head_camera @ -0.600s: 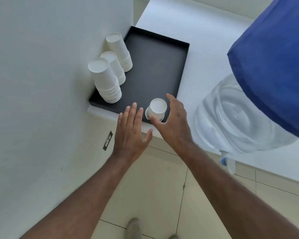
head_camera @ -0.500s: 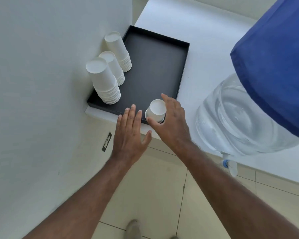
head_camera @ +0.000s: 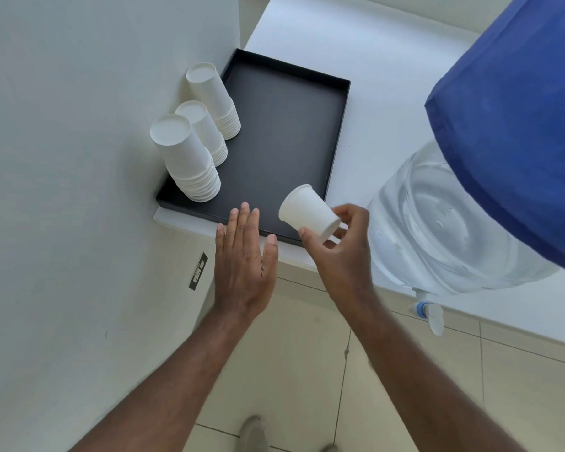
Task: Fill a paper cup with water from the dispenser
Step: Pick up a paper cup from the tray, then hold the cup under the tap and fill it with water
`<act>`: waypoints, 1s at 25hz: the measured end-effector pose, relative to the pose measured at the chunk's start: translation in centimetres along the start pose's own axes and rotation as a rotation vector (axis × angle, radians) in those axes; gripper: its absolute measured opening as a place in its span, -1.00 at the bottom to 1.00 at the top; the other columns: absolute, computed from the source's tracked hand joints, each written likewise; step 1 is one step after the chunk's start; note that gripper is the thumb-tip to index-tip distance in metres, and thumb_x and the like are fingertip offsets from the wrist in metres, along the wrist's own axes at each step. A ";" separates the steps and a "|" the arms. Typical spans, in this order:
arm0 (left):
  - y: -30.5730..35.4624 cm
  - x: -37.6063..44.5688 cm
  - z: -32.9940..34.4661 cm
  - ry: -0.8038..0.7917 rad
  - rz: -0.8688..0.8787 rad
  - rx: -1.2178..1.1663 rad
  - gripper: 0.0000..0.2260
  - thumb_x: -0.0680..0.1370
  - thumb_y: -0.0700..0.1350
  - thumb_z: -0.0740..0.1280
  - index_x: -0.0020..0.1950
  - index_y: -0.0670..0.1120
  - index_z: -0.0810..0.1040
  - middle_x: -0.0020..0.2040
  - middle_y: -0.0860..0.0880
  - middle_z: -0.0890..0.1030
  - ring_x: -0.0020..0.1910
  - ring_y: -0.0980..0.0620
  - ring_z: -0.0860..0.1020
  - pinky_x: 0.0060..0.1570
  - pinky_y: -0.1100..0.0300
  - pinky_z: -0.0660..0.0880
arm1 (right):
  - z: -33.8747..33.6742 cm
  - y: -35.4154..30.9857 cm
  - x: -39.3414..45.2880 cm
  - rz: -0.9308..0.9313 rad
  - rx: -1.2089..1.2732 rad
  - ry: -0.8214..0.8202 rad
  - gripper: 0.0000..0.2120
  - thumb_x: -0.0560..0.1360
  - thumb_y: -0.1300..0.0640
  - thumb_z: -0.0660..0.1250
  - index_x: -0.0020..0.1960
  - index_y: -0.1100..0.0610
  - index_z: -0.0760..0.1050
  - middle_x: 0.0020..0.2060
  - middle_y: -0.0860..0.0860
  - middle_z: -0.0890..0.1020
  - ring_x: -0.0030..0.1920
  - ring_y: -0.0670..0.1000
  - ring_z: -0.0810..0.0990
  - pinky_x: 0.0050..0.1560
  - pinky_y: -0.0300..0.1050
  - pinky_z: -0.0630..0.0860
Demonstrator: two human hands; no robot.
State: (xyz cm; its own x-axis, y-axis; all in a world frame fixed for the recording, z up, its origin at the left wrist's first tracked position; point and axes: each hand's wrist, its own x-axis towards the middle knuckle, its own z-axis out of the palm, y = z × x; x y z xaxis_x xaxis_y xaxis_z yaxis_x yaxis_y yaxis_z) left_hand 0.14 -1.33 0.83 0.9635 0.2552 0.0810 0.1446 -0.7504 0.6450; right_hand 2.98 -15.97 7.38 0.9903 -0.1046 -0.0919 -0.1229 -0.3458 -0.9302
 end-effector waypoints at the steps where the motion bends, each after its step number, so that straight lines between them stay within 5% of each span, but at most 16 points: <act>1: 1.1 -0.2 -0.4 0.042 -0.005 -0.043 -0.38 0.66 0.18 -0.09 0.63 -0.12 0.24 0.66 -0.09 0.23 0.66 -0.05 0.10 0.64 -0.06 0.01 | -0.6 0.1 -1.3 0.037 0.080 0.008 -0.50 0.48 0.19 0.57 0.24 0.04 0.33 0.12 -0.19 0.53 0.06 -0.19 0.68 -0.12 -0.26 0.62; 3: 3.4 -0.6 -1.2 0.060 -0.023 -0.158 -0.37 0.64 0.24 -0.05 0.57 -0.08 0.34 0.53 -0.05 0.44 0.52 -0.01 0.34 0.52 0.01 0.25 | -1.8 0.9 -4.2 0.098 0.253 -0.003 -0.54 0.49 0.28 0.55 0.19 0.07 0.33 0.14 -0.16 0.55 0.06 -0.17 0.71 -0.06 -0.26 0.62; 7: 7.8 -1.9 -2.3 -0.290 -0.192 -0.660 -0.40 0.50 0.41 0.17 0.36 0.07 0.56 0.15 0.10 0.67 0.09 0.17 0.62 0.09 0.20 0.57 | -4.3 3.3 -9.1 0.200 0.525 0.008 -0.56 0.47 0.24 0.54 0.20 0.08 0.36 0.27 0.07 0.61 0.21 0.07 0.71 0.12 -0.13 0.64; 11: 9.8 -4.7 -1.4 -0.409 -0.134 -0.627 -0.54 0.44 0.32 0.44 0.24 0.12 0.64 0.07 0.10 0.69 -0.02 0.07 0.65 0.00 0.15 0.65 | -7.2 5.1 -12.0 0.252 0.454 0.048 -0.49 0.46 0.20 0.59 0.28 -0.01 0.42 0.21 0.00 0.66 0.22 0.02 0.69 0.10 -0.10 0.65; 15: 11.2 -8.4 0.0 -0.549 -0.018 -0.499 -0.57 0.44 0.25 0.51 0.24 0.11 0.64 0.04 0.16 0.70 -0.01 0.18 0.66 -0.03 0.21 0.65 | -9.6 6.7 -14.0 0.242 0.263 0.093 -0.45 0.46 0.14 0.61 0.34 -0.10 0.45 0.12 -0.27 0.66 0.13 -0.13 0.68 0.03 -0.17 0.65; 21: 12.8 -11.3 2.9 -0.598 0.104 -0.299 -0.57 0.47 0.19 0.49 0.31 0.16 0.57 0.11 0.22 0.61 0.05 0.22 0.57 0.05 0.19 0.58 | -12.1 11.5 -16.8 0.272 -0.004 0.200 -0.35 0.31 -0.22 0.56 0.34 -0.16 0.46 0.20 -0.24 0.57 0.26 -0.04 0.56 0.18 -0.06 0.58; 25: 14.6 -10.8 4.5 -0.489 0.214 -0.206 -0.49 0.49 0.12 0.49 0.41 0.12 0.47 0.27 0.17 0.49 0.24 0.15 0.48 0.21 0.22 0.47 | -13.0 14.6 -15.9 0.338 -0.131 0.234 -0.37 0.36 0.00 0.62 0.35 -0.03 0.46 0.11 -0.30 0.44 0.25 -0.04 0.38 0.34 0.05 0.45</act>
State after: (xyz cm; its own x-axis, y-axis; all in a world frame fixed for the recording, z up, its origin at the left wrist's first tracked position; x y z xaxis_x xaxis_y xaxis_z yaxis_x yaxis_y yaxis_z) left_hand -7.18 -17.75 5.96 0.9657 -0.2382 -0.1030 -0.0654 -0.6073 0.7918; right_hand -15.42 -31.46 -0.09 0.8533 -0.4355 -0.2866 -0.4599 -0.3700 -0.8072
